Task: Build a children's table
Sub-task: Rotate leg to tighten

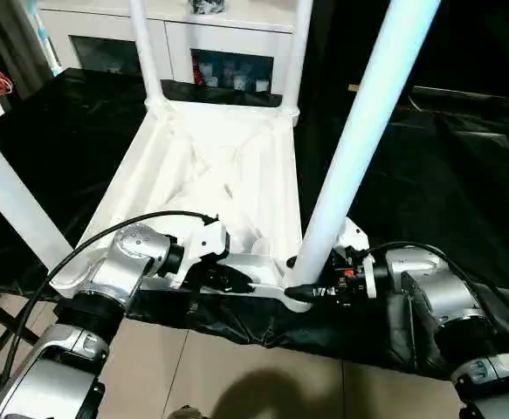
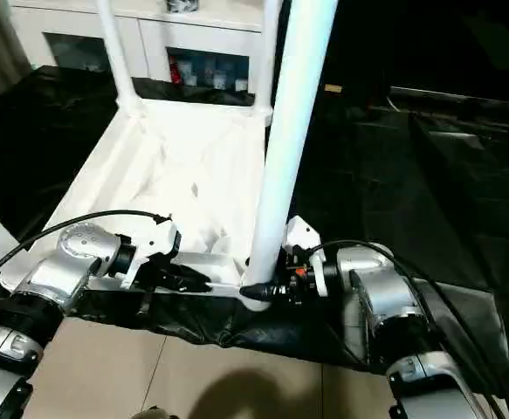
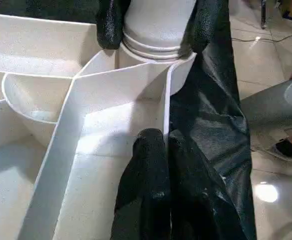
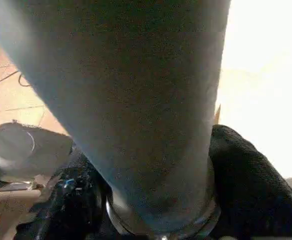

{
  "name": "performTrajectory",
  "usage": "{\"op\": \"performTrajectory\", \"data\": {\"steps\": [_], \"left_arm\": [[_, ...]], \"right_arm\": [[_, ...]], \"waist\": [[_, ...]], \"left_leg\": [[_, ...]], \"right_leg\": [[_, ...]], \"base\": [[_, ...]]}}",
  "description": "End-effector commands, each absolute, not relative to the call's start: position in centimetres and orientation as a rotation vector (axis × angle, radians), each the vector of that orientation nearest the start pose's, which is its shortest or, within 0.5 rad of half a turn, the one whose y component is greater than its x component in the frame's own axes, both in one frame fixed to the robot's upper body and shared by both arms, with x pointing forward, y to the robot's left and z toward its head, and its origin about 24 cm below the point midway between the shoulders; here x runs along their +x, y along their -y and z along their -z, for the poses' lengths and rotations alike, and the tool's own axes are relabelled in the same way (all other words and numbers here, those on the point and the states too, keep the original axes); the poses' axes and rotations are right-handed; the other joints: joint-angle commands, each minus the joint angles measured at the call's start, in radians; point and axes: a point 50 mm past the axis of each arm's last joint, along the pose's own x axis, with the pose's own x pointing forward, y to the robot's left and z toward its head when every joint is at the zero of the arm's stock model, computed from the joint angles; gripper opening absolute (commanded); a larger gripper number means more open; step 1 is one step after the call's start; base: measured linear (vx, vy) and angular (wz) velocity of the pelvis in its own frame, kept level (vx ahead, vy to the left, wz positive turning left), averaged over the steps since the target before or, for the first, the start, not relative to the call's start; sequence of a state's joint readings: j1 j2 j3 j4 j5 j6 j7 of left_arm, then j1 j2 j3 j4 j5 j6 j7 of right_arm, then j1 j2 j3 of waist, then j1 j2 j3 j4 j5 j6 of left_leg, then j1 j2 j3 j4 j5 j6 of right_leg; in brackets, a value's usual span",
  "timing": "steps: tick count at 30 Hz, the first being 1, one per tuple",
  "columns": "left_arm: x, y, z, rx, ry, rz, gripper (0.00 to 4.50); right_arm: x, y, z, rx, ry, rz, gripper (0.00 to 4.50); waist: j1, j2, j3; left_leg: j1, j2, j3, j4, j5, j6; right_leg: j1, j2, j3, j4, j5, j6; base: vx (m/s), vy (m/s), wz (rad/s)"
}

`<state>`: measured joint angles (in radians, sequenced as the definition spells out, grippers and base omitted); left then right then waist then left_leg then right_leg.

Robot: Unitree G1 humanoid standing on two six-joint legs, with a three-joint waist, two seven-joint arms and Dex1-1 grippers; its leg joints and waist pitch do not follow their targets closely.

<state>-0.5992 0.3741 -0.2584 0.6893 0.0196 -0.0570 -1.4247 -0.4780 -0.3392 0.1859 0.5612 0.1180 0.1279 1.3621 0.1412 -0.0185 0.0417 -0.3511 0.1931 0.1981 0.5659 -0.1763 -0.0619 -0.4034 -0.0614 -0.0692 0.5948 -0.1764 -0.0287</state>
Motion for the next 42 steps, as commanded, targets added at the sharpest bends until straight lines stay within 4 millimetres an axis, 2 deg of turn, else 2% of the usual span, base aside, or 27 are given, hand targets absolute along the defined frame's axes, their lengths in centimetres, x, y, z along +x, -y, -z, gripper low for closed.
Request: {"op": "performTrajectory", "data": {"steps": [1,4,7,9,12,15,16,17,18,20,21,25,27,30,32,34,37,39,42], "left_arm": [[31.4,-13.6,-5.5,0.397,-0.403,1.513,0.0],[31.6,-13.0,-5.6,0.38,-0.376,1.477,0.0],[32.1,-12.0,-5.7,0.376,-0.35,1.415,0.0],[32.4,-11.5,-5.6,0.38,-0.342,1.375,0.0],[32.9,-9.7,-5.6,0.361,-0.31,1.287,0.0],[33.1,-8.6,-5.5,0.351,-0.292,1.244,0.0],[33.3,-7.7,-5.5,0.342,-0.279,1.205,0.0],[33.5,-6.9,-5.5,0.341,-0.262,1.142,0.0],[33.6,-6.6,-5.5,0.344,-0.258,1.122,0.0],[33.7,-5.7,-5.5,0.337,-0.244,1.081,0.0],[33.7,-5.4,-5.5,0.333,-0.24,1.065,0.0],[33.5,-4.5,-5.4,0.358,-0.223,1.035,0.0],[33.3,-4.2,-5.3,0.345,-0.223,1.043,0.0],[33.2,-4.5,-5.2,0.345,-0.221,1.055,0.0],[33.2,-4.8,-5.1,0.354,-0.224,1.065,0.0],[33.1,-5.3,-5.0,0.361,-0.227,1.081,0.0],[33.0,-5.9,-5.0,0.36,-0.23,1.116,0.0],[32.7,-7.0,-5.0,0.368,-0.243,1.185,0.0],[32.6,-7.9,-4.9,0.384,-0.257,1.216,0.0]], "right_arm": [[27.4,12.4,-2.0,-0.038,-0.5,-1.567,2.58],[27.9,11.8,-1.9,0.021,-0.436,-1.471,2.58],[28.7,11.0,-1.8,0.051,-0.378,-1.325,2.57],[29.3,10.6,-1.5,0.057,-0.361,-1.228,2.56],[30.4,9.5,-0.9,0.081,-0.361,-1.041,2.55],[30.8,8.6,-0.6,0.1,-0.359,-0.947,2.54],[31.2,7.9,-0.4,0.11,-0.361,-0.858,2.54],[31.8,7.1,-0.2,0.11,-0.371,-0.724,2.54],[32.1,7.0,-0.1,0.108,-0.379,-0.675,2.54],[32.6,6.3,-0.1,0.111,-0.378,-0.587,2.54],[32.7,6.1,-0.2,0.111,-0.372,-0.569,2.54],[33.1,5.4,-0.7,0.057,-0.333,-0.549,2.54],[33.3,5.4,-1.1,0.102,-0.293,-0.54,3.1],[33.4,5.5,-1.5,0.139,-0.267,-0.561,3.3],[33.4,5.6,-1.6,0.112,-0.251,-0.593,3.69],[33.4,5.8,-1.7,0.076,-0.238,-0.639,3.8],[33.2,6.4,-1.8,0.033,-0.232,-0.718,3.93],[33.0,7.8,-1.7,-0.025,-0.233,-0.83,3.93],[32.8,8.8,-1.8,-0.054,-0.233,-0.894,3.93]], "waist": [[-0.003,-0.004,-0.055],[-0.003,-0.004,-0.054],[-0.005,-0.003,-0.051],[-0.014,-0.004,-0.048],[-0.032,-0.001,-0.045],[-0.051,-0.004,-0.043],[-0.052,-0.004,-0.044],[-0.061,-0.004,-0.041],[-0.065,0.006,-0.044],[-0.067,0.002,-0.045],[-0.069,0.003,-0.045],[-0.067,0.003,-0.049],[-0.065,0.004,-0.052],[-0.06,0.006,-0.054],[-0.057,0.005,-0.057],[-0.057,0.006,-0.055],[-0.057,0.007,-0.052],[-0.058,0.008,-0.052],[-0.056,0.01,-0.052]], "left_leg": [[0.009,0.05,-0.019,-0.057,-0.2,0.046],[0.007,0.05,-0.019,-0.056,-0.2,0.047],[0.011,0.051,-0.021,-0.06,-0.226,0.03],[0.011,0.048,-0.026,-0.065,-0.266,0.009],[0.018,0.046,-0.031,-0.067,-0.299,-0.006],[0.017,0.041,-0.033,-0.066,-0.324,-0.002],[0.018,0.041,-0.034,-0.066,-0.324,0.001],[0.014,0.041,-0.035,-0.067,-0.327,-0.003],[0.016,0.04,-0.039,-0.07,-0.332,-0.015],[0.017,0.038,-0.038,-0.068,-0.335,-0.009],[0.02,0.038,-0.036,-0.066,-0.337,-0.006],[0.012,0.037,-0.031,-0.065,-0.305,0.016],[0.008,0.038,-0.028,-0.063,-0.275,0.027],[0.008,0.038,-0.023,-0.059,-0.25,0.044],[0.002,0.037,-0.023,-0.058,-0.223,0.049],[0.001,0.037,-0.023,-0.058,-0.219,0.055],[0.003,0.037,-0.024,-0.059,-0.239,0.055],[0.002,0.039,-0.025,-0.06,-0.25,0.055],[0.005,0.043,-0.023,-0.059,-0.247,0.059]], "right_leg": [[0.047,-0.09,0.051,-0.069,-0.251,-0.177],[0.048,-0.091,0.051,-0.069,-0.248,-0.178],[0.043,-0.093,0.051,-0.076,-0.302,-0.166],[0.043,-0.097,0.049,-0.086,-0.411,-0.138],[0.036,-0.097,0.049,-0.097,-0.477,-0.121],[0.034,-0.097,0.046,-0.11,-0.54,-0.097],[0.034,-0.098,0.046,-0.11,-0.541,-0.095],[0.031,-0.097,0.046,-0.11,-0.552,-0.094],[0.033,-0.096,0.042,-0.111,-0.556,-0.09],[0.033,-0.095,0.043,-0.113,-0.542,-0.088],[0.028,-0.095,0.045,-0.112,-0.527,-0.098],[0.034,-0.09,0.049,-0.102,-0.436,-0.119],[0.038,-0.091,0.051,-0.094,-0.37,-0.136],[0.039,-0.088,0.053,-0.085,-0.295,-0.167],[0.046,-0.089,0.053,-0.079,-0.261,-0.173],[0.047,-0.089,0.052,-0.08,-0.259,-0.175],[0.046,-0.088,0.05,-0.086,-0.306,-0.167],[0.047,-0.088,0.051,-0.086,-0.317,-0.167],[0.045,-0.088,0.052,-0.083,-0.294,-0.182]], "base": [[0.0,0.0,0.0],[0.0,0.0,0.0],[0.0,0.0,0.0],[0.0,0.0,0.0],[0.0,0.0,0.0],[0.0,0.0,0.0],[0.0,0.0,0.0],[0.0,0.0,0.0],[0.0,0.0,0.0],[0.0,0.0,0.0],[0.0,0.0,0.0],[0.0,0.0,0.0],[0.0,0.0,0.0],[0.0,0.0,0.0],[0.0,0.0,0.0],[0.0,0.0,0.0],[0.0,0.0,0.0],[0.0,0.0,0.0],[0.0,0.0,0.0]]}}
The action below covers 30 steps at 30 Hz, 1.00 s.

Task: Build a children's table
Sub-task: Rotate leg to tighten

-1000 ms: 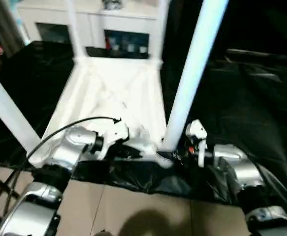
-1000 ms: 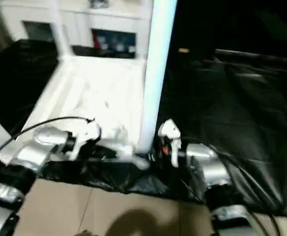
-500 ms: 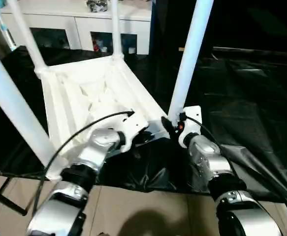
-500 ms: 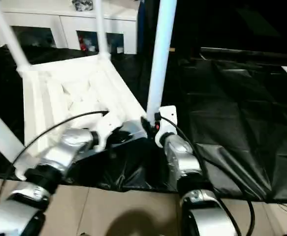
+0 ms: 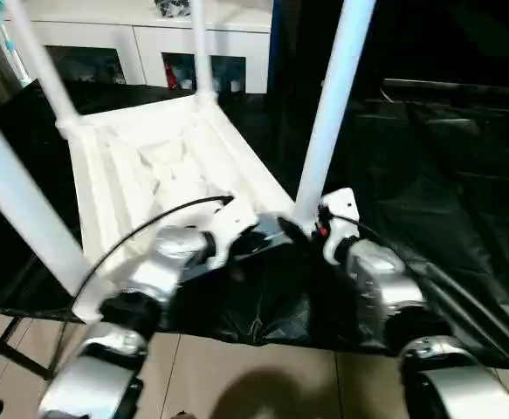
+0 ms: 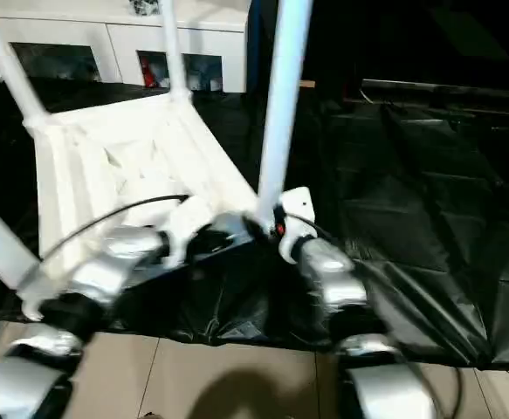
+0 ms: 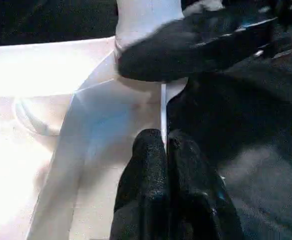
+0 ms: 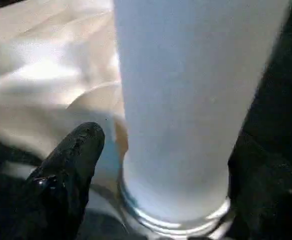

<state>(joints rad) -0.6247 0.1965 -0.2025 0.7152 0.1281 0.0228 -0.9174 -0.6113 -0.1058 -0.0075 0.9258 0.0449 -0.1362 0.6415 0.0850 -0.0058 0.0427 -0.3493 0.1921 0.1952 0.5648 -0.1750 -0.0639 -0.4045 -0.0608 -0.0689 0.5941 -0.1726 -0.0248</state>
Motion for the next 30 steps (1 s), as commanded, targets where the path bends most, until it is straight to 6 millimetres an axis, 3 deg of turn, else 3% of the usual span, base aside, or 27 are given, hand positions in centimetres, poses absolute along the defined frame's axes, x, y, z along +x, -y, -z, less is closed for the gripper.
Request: {"op": "performTrajectory", "data": {"steps": [1,5,7,11,14,19,24,30], "left_arm": [[32.6,-8.2,-4.9,0.392,-0.262,1.224,0.0],[32.5,-9.3,-5.0,0.409,-0.277,1.254,0.0],[32.6,-10.5,-5.2,0.421,-0.288,1.277,0.0],[32.6,-11.5,-5.4,0.429,-0.299,1.297,0.0],[32.6,-12.5,-5.5,0.443,-0.314,1.325,0.0],[32.5,-13.7,-5.8,0.467,-0.338,1.373,0.0],[32.5,-14.1,-5.9,0.479,-0.351,1.393,0.0],[32.5,-14.3,-5.9,0.481,-0.356,1.41,0.0]], "right_arm": [[32.7,9.2,-1.8,-0.064,-0.234,-0.922,3.93],[32.2,10.2,-2.0,-0.089,-0.244,-1.042,3.93],[31.1,11.1,-2.2,-0.08,-0.262,-1.199,3.93],[30.3,11.8,-2.4,-0.07,-0.285,-1.305,3.93],[29.5,12.3,-2.4,-0.07,-0.321,-1.397,3.6],[28.7,12.5,-2.4,-0.077,-0.36,-1.478,3.22],[28.5,12.4,-2.5,-0.073,-0.374,-1.509,2.79],[28.1,12.3,-2.6,-0.071,-0.396,-1.54,2.61]], "waist": [[0.004,-0.002,-0.054],[0.015,-0.001,-0.054],[0.018,-0.005,-0.055],[0.03,-0.008,-0.056],[0.035,-0.01,-0.054],[0.04,-0.01,-0.053],[0.042,-0.012,-0.054],[0.043,-0.011,-0.055]], "left_leg": [[0.005,0.045,-0.019,-0.057,-0.245,0.061],[0.003,0.05,-0.017,-0.057,-0.236,0.065],[0.002,0.049,-0.017,-0.056,-0.228,0.07],[0.0,0.049,-0.016,-0.053,-0.204,0.085],[0.003,0.05,-0.015,-0.054,-0.213,0.08],[0.003,0.05,-0.018,-0.057,-0.223,0.066],[0.003,0.05,-0.018,-0.057,-0.213,0.058],[0.003,0.049,-0.017,-0.055,-0.199,0.058]], "right_leg": [[0.046,-0.088,0.051,-0.081,-0.291,-0.189],[0.049,-0.087,0.049,-0.074,-0.25,-0.201],[0.051,-0.086,0.048,-0.072,-0.239,-0.201],[0.052,-0.088,0.049,-0.068,-0.219,-0.206],[0.048,-0.09,0.05,-0.072,-0.252,-0.197],[0.048,-0.09,0.049,-0.075,-0.299,-0.178],[0.047,-0.091,0.049,-0.073,-0.289,-0.178],[0.048,-0.091,0.049,-0.069,-0.262,-0.185]], "base": [[0.0,0.0,0.0],[0.0,0.0,0.0],[0.0,0.0,0.0],[0.0,0.0,0.0],[0.0,0.0,0.0],[0.0,0.0,0.0],[0.0,0.0,0.0],[0.0,0.0,0.0]]}}
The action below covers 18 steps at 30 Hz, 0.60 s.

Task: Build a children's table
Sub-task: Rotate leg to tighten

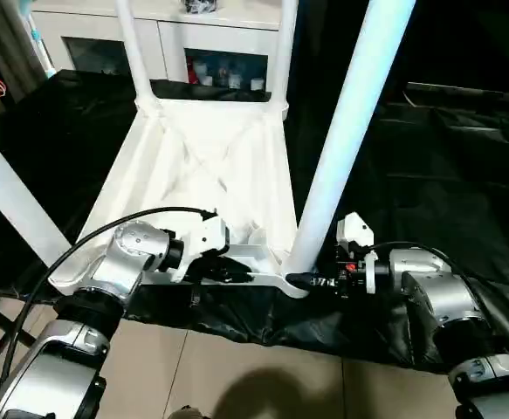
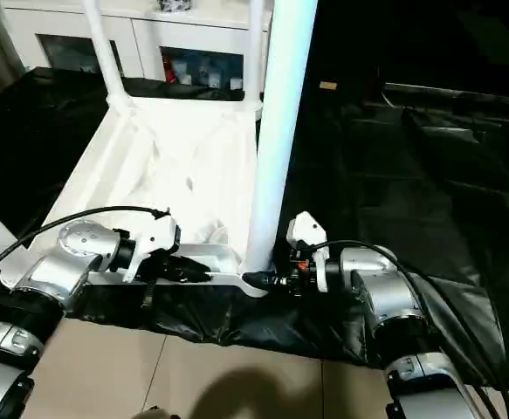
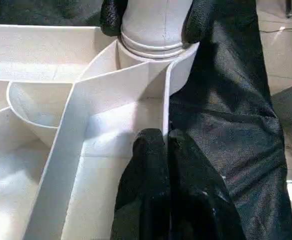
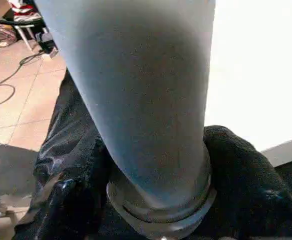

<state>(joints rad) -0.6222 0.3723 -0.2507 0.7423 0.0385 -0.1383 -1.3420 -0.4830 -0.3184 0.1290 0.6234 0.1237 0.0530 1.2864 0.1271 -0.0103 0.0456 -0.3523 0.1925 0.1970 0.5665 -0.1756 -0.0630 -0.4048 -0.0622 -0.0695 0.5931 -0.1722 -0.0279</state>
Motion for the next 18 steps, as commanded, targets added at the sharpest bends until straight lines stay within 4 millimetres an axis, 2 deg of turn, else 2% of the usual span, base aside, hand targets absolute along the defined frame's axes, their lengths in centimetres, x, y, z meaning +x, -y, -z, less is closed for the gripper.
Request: {"op": "performTrajectory", "data": {"steps": [1,7,10,12,13,15,18], "left_arm": [[32.5,-14.3,-5.9,0.48,-0.355,1.411,0.0],[32.5,-14.0,-5.8,0.471,-0.347,1.401,0.0],[33.1,-12.6,-5.7,0.441,-0.311,1.295,0.0],[33.2,-12.1,-5.7,0.429,-0.305,1.272,0.0],[33.3,-11.9,-5.7,0.425,-0.302,1.264,0.0],[33.3,-9.3,-5.5,0.392,-0.263,1.213,0.0],[33.3,-8.3,-5.5,0.387,-0.248,1.196,0.0]], "right_arm": [[28.1,12.2,-2.5,-0.071,-0.396,-1.542,2.59],[27.9,12.0,-2.3,-0.05,-0.386,-1.517,2.57],[29.1,11.1,-1.8,-0.004,-0.326,-1.286,2.56],[29.6,10.8,-1.5,0.013,-0.328,-1.211,2.56],[29.7,10.8,-1.5,0.019,-0.33,-1.183,2.56],[31.4,9.5,-1.2,0.091,-0.303,-0.924,2.56],[32.1,8.9,-1.3,0.125,-0.298,-0.824,2.56]], "waist": [[0.001,-0.008,-0.058],[0.004,-0.007,-0.058],[0.004,-0.005,-0.055],[-0.005,-0.007,-0.051],[-0.008,-0.009,-0.05],[-0.024,-0.006,-0.049],[-0.044,-0.007,-0.049]], "left_leg": [[0.006,0.049,-0.019,-0.057,-0.198,0.058],[0.006,0.049,-0.019,-0.056,-0.198,0.055],[0.008,0.049,-0.019,-0.059,-0.215,0.044],[0.014,0.047,-0.024,-0.064,-0.267,0.016],[0.014,0.046,-0.025,-0.065,-0.274,0.013],[0.014,0.046,-0.03,-0.067,-0.293,-0.001],[0.008,0.042,-0.034,-0.069,-0.299,0.0]], "right_leg": [[0.049,-0.089,0.05,-0.068,-0.262,-0.181],[0.049,-0.09,0.05,-0.069,-0.269,-0.178],[0.046,-0.092,0.05,-0.073,-0.301,-0.171],[0.041,-0.094,0.048,-0.086,-0.407,-0.149],[0.042,-0.095,0.048,-0.088,-0.43,-0.141],[0.039,-0.098,0.049,-0.094,-0.478,-0.129],[0.043,-0.096,0.046,-0.1,-0.504,-0.11]], "base": [[0.0,0.0,0.0],[0.0,0.0,0.0],[0.0,0.0,0.0],[0.0,0.0,0.0],[0.0,0.0,0.0],[0.0,0.0,0.0],[0.0,0.0,0.0]]}}
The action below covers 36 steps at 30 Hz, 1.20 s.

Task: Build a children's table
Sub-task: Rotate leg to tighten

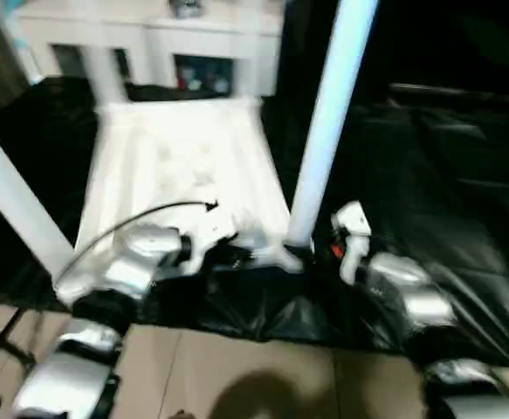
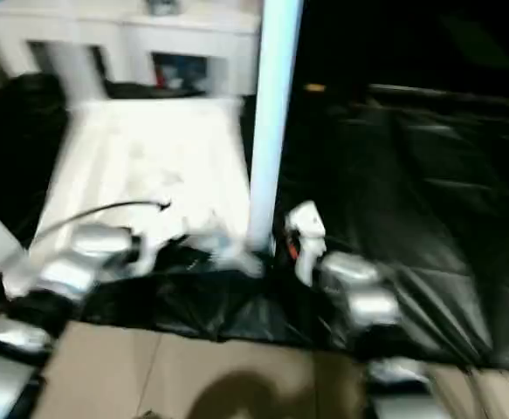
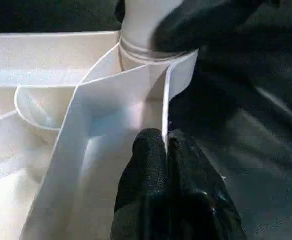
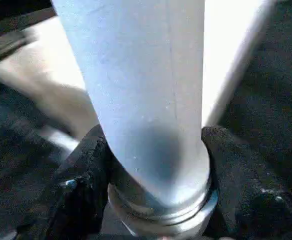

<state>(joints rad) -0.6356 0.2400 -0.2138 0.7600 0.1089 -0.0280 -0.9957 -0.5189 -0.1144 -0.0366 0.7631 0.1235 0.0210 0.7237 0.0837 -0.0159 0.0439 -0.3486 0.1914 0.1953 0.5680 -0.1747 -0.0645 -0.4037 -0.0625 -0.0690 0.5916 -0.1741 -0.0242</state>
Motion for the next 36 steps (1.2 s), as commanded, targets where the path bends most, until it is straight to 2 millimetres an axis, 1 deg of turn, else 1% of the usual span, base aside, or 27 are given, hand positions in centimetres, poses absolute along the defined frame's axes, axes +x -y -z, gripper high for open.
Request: {"op": "performTrajectory", "data": {"steps": [1,2,3,4,6,7,8,9,11,12,13,14,15,16,17,19,22,24,25,26,27,30,31,32,33,34,36], "left_arm": [[33.3,-7.9,-5.5,0.383,-0.244,1.193,0.0],[33.4,-6.7,-5.5,0.381,-0.226,1.151,0.0],[33.4,-6.4,-5.5,0.381,-0.223,1.14,0.0],[33.4,-6.3,-5.5,0.38,-0.222,1.139,0.0],[33.3,-5.1,-5.4,0.372,-0.209,1.124,0.0],[33.2,-4.9,-5.4,0.371,-0.207,1.123,0.0],[33.1,-4.3,-5.4,0.371,-0.197,1.107,0.0],[33.1,-4.3,-5.4,0.372,-0.196,1.104,0.0],[33.0,-4.1,-5.4,0.372,-0.197,1.107,0.0],[33.0,-4.1,-5.4,0.372,-0.197,1.107,0.0],[32.9,-4.1,-5.3,0.376,-0.199,1.109,0.0],[32.8,-4.2,-5.2,0.378,-0.201,1.113,0.0],[32.8,-4.3,-5.1,0.383,-0.202,1.117,0.0],[32.7,-4.6,-5.0,0.39,-0.204,1.121,0.0],[32.7,-4.8,-5.0,0.392,-0.206,1.125,0.0],[32.5,-5.4,-4.9,0.39,-0.214,1.153,0.0],[32.2,-6.1,-4.8,0.393,-0.227,1.191,0.0],[32.1,-7.1,-4.7,0.406,-0.242,1.223,0.0],[32.0,-7.4,-4.7,0.413,-0.25,1.231,0.0],[32.0,-7.9,-4.7,0.422,-0.256,1.242,0.0],[32.0,-8.1,-4.7,0.424,-0.258,1.246,0.0],[31.9,-9.2,-4.8,0.434,-0.271,1.284,0.0],[31.8,-9.4,-4.8,0.434,-0.273,1.29,0.0],[31.8,-10.1,-5.0,0.436,-0.276,1.315,0.0],[31.7,-10.4,-5.1,0.438,-0.279,1.332,0.0],[31.7,-10.5,-5.1,0.438,-0.28,1.336,0.0],[31.6,-11.0,-5.2,0.437,-0.285,1.357,0.0]], "right_arm": [[32.3,8.7,-1.3,0.137,-0.296,-0.793,2.55],[33.0,7.9,-1.4,0.155,-0.295,-0.674,2.55],[33.2,7.7,-1.4,0.154,-0.297,-0.637,2.54],[33.3,7.7,-1.4,0.154,-0.297,-0.632,2.54],[33.7,6.6,-1.6,0.151,-0.3,-0.561,2.54],[33.7,6.4,-1.6,0.149,-0.298,-0.556,2.54],[33.8,5.6,-2.0,0.136,-0.276,-0.569,2.54],[33.7,5.4,-2.0,0.133,-0.271,-0.574,2.54],[33.7,5.2,-2.2,0.106,-0.251,-0.585,2.54],[33.7,5.1,-2.2,0.099,-0.244,-0.589,2.89],[33.8,5.2,-2.3,0.092,-0.23,-0.591,3.1],[33.8,5.3,-2.3,0.097,-0.227,-0.592,3.1],[33.8,5.5,-2.3,0.098,-0.223,-0.594,3.24],[34.0,5.9,-2.4,0.091,-0.215,-0.593,3.26],[34.0,6.1,-2.4,0.084,-0.208,-0.594,3.46],[34.2,7.0,-2.5,0.018,-0.2,-0.607,3.67],[34.3,8.0,-2.6,-0.03,-0.194,-0.635,3.67],[34.5,9.2,-2.9,-0.026,-0.191,-0.68,3.67],[34.6,9.6,-3.0,-0.034,-0.194,-0.701,3.67],[34.6,10.1,-3.0,-0.058,-0.2,-0.729,3.67],[34.6,10.2,-3.0,-0.068,-0.202,-0.738,3.67],[34.1,11.0,-3.1,-0.076,-0.218,-0.869,3.67],[34.0,11.1,-3.1,-0.075,-0.22,-0.89,3.67],[33.3,11.3,-3.1,-0.062,-0.231,-1.007,3.67],[32.9,11.4,-3.2,-0.05,-0.24,-1.065,3.67],[32.8,11.4,-3.2,-0.048,-0.241,-1.078,3.67],[32.2,11.7,-3.2,-0.036,-0.261,-1.165,3.67]], "waist": [[0.0,-0.001,-0.046],[0.003,0.003,-0.049],[-0.004,0.002,-0.048],[-0.003,0.003,-0.049],[-0.005,0.004,-0.051],[-0.005,0.005,-0.052],[-0.003,0.006,-0.054],[-0.004,0.006,-0.054],[0.0,0.001,-0.056],[0.001,0.002,-0.059],[0.003,0.001,-0.059],[0.004,0.002,-0.06],[0.005,0.003,-0.059],[0.004,0.004,-0.058],[0.004,0.004,-0.058],[0.003,0.005,-0.056],[0.003,0.004,-0.056],[0.007,0.004,-0.057],[0.008,0.005,-0.056],[0.009,0.003,-0.055],[0.009,0.003,-0.054],[0.012,0.002,-0.054],[0.013,0.0,-0.054],[0.015,0.001,-0.055],[0.018,0.0,-0.056],[0.019,0.001,-0.056],[0.023,0.001,-0.058]], "left_leg": [[0.007,0.042,-0.031,-0.07,-0.308,0.006],[0.015,0.04,-0.029,-0.065,-0.311,0.013],[0.008,0.041,-0.031,-0.069,-0.302,0.007],[0.008,0.041,-0.032,-0.069,-0.299,0.003],[0.01,0.042,-0.029,-0.068,-0.295,0.006],[0.01,0.042,-0.029,-0.069,-0.292,0.005],[0.01,0.042,-0.027,-0.067,-0.283,0.007],[0.007,0.042,-0.027,-0.067,-0.279,0.008],[0.007,0.041,-0.022,-0.063,-0.257,0.027],[0.002,0.039,-0.022,-0.061,-0.236,0.036],[0.001,0.039,-0.021,-0.061,-0.225,0.041],[-0.001,0.04,-0.02,-0.06,-0.209,0.047],[-0.001,0.04,-0.02,-0.06,-0.205,0.05],[0.0,0.04,-0.02,-0.06,-0.208,0.052],[0.001,0.041,-0.02,-0.061,-0.218,0.05],[0.002,0.042,-0.021,-0.062,-0.231,0.047],[0.002,0.042,-0.019,-0.062,-0.232,0.05],[0.006,0.043,-0.018,-0.06,-0.231,0.054],[0.003,0.044,-0.018,-0.06,-0.232,0.059],[0.001,0.046,-0.018,-0.061,-0.232,0.061],[0.0,0.046,-0.018,-0.062,-0.23,0.06],[-0.001,0.047,-0.017,-0.06,-0.23,0.065],[-0.002,0.048,-0.017,-0.06,-0.226,0.066],[-0.001,0.048,-0.016,-0.058,-0.218,0.068],[-0.002,0.049,-0.017,-0.057,-0.209,0.076],[-0.002,0.049,-0.016,-0.057,-0.205,0.082],[-0.001,0.051,-0.015,-0.056,-0.187,0.087]], "right_leg": [[0.038,-0.094,0.045,-0.102,-0.514,-0.11],[0.032,-0.097,0.049,-0.104,-0.512,-0.112],[0.036,-0.094,0.048,-0.1,-0.494,-0.119],[0.037,-0.093,0.046,-0.099,-0.49,-0.119],[0.034,-0.089,0.05,-0.095,-0.431,-0.133],[0.035,-0.089,0.05,-0.093,-0.413,-0.139],[0.036,-0.088,0.051,-0.087,-0.369,-0.151],[0.038,-0.088,0.051,-0.085,-0.346,-0.158],[0.04,-0.086,0.053,-0.078,-0.285,-0.176],[0.046,-0.088,0.054,-0.074,-0.259,-0.182],[0.047,-0.088,0.053,-0.074,-0.25,-0.183],[0.048,-0.089,0.053,-0.071,-0.23,-0.187],[0.048,-0.088,0.053,-0.071,-0.226,-0.188],[0.046,-0.087,0.052,-0.072,-0.231,-0.188],[0.046,-0.088,0.052,-0.074,-0.245,-0.188],[0.045,-0.088,0.051,-0.076,-0.267,-0.186],[0.045,-0.088,0.052,-0.076,-0.266,-0.188],[0.044,-0.088,0.053,-0.075,-0.262,-0.193],[0.045,-0.087,0.053,-0.073,-0.257,-0.198],[0.046,-0.087,0.052,-0.072,-0.252,-0.198],[0.047,-0.086,0.051,-0.071,-0.255,-0.196],[0.049,-0.087,0.05,-0.071,-0.262,-0.196],[0.05,-0.087,0.05,-0.069,-0.263,-0.195],[0.049,-0.087,0.05,-0.068,-0.256,-0.198],[0.051,-0.086,0.05,-0.066,-0.243,-0.198],[0.051,-0.085,0.05,-0.065,-0.232,-0.2],[0.05,-0.084,0.049,-0.059,-0.186,-0.218]], "base": [[0.0,0.0,0.0],[0.0,0.0,0.0],[0.0,0.0,0.0],[0.0,0.0,0.0],[0.0,0.0,0.0],[0.0,0.0,0.0],[0.0,0.0,0.0],[0.0,0.0,0.0],[0.0,0.0,0.0],[0.0,0.0,0.0],[0.0,0.0,0.0],[0.0,0.0,0.0],[0.0,0.0,0.0],[0.0,0.0,0.0],[0.0,0.0,0.0],[0.0,0.0,0.0],[0.0,0.0,0.0],[0.0,0.0,0.0],[0.0,0.0,0.0],[0.0,0.0,0.0],[0.0,0.0,0.0],[0.0,0.0,0.0],[0.0,0.0,0.0],[0.0,0.0,0.0],[0.0,0.0,0.0],[0.0,0.0,0.0],[0.0,0.0,0.0]]}}
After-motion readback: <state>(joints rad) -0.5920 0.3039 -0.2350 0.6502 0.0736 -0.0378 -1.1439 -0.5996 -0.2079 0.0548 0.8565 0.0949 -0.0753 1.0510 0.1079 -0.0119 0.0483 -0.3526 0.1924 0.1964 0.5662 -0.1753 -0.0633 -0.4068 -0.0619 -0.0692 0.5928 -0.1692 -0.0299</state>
